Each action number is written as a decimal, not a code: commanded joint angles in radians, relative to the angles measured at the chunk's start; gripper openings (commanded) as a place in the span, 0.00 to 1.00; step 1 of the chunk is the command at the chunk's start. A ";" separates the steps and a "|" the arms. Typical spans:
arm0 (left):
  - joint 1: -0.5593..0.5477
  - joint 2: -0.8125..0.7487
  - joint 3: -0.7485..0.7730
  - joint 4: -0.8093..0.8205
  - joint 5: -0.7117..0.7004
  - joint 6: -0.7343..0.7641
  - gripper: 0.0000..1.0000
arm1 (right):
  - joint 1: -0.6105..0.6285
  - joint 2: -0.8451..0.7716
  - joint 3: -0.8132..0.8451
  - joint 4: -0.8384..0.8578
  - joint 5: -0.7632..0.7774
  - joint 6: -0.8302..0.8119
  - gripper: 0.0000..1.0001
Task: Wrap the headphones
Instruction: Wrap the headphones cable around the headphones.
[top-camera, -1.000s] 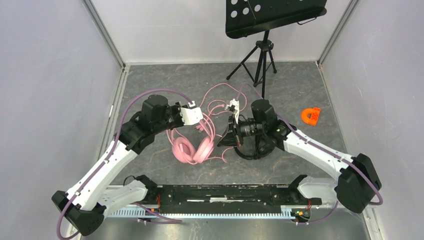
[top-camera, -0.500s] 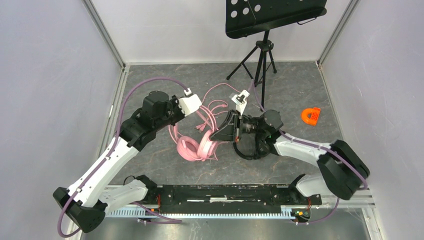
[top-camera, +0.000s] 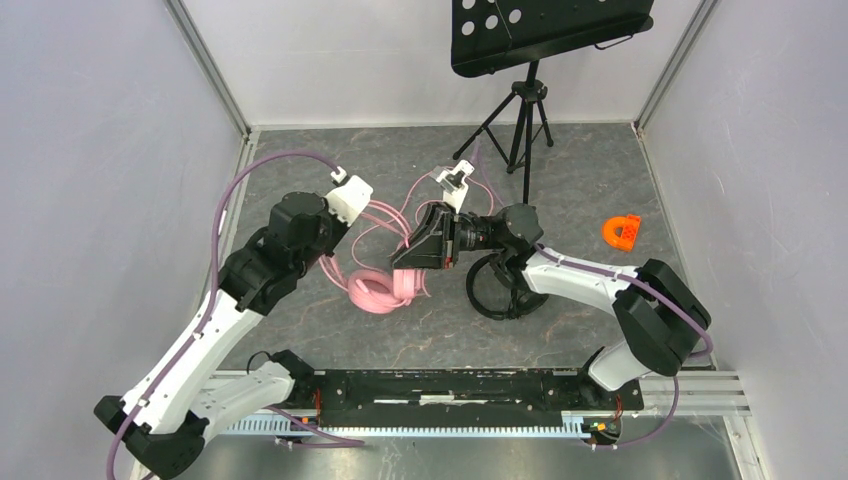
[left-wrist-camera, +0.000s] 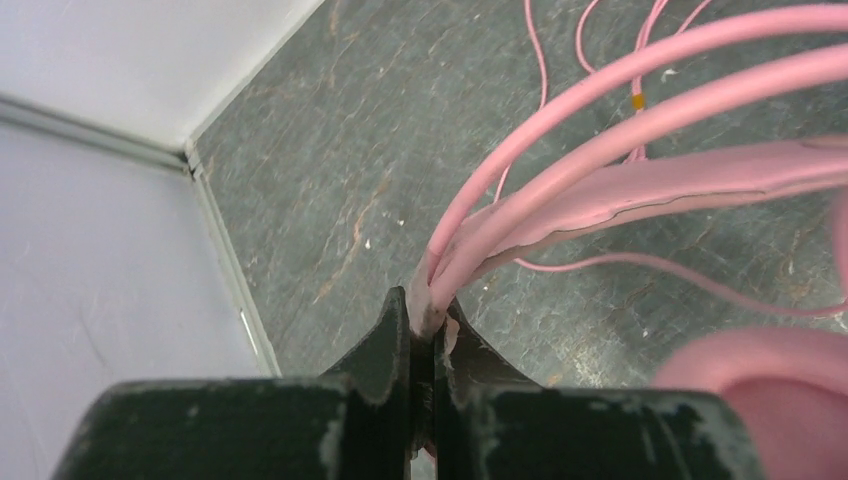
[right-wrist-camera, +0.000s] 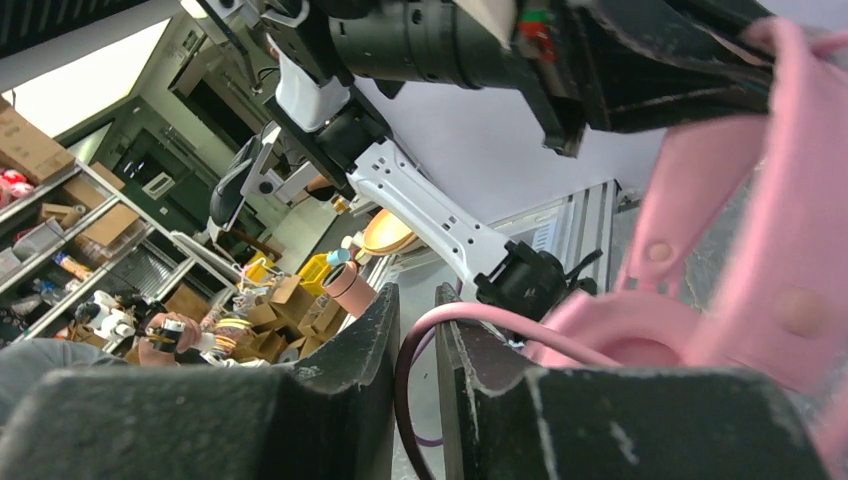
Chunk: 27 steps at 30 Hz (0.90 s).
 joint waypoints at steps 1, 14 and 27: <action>0.009 0.006 0.007 -0.038 -0.142 -0.109 0.02 | 0.026 -0.015 0.060 0.069 0.006 -0.027 0.24; 0.009 0.029 0.077 -0.081 -0.100 -0.413 0.02 | 0.077 -0.023 0.120 -0.255 0.113 -0.299 0.22; 0.010 -0.028 0.091 -0.044 -0.184 -0.746 0.02 | 0.176 -0.064 0.240 -0.737 0.416 -0.752 0.22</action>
